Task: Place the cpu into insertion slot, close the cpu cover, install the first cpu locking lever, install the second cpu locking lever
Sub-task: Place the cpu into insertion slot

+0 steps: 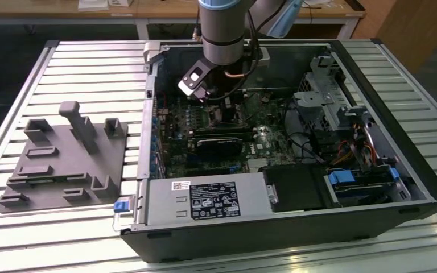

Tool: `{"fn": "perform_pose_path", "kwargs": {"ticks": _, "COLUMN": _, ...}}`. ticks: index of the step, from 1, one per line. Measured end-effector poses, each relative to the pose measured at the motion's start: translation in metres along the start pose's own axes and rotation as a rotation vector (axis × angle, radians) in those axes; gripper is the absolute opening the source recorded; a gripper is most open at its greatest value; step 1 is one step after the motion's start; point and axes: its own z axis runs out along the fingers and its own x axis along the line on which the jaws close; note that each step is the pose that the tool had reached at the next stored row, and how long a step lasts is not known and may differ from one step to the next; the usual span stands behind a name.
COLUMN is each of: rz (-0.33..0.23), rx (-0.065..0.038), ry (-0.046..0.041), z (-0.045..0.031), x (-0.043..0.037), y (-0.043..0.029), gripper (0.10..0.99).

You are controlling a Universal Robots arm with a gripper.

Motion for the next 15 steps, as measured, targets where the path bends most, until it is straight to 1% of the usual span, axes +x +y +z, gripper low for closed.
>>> {"fn": "perform_pose_path", "kwargs": {"ticks": 4, "rz": 0.0, "rx": 0.0, "ry": -0.0002, "z": 0.0011, "x": -0.0001, "y": 0.0011, "gripper": 0.533}}
{"fn": "perform_pose_path", "kwargs": {"ticks": 15, "rz": 0.0, "rx": 0.0, "ry": -0.0002, "z": 0.0021, "x": -0.0001, "y": 0.0005, "gripper": 0.533}}
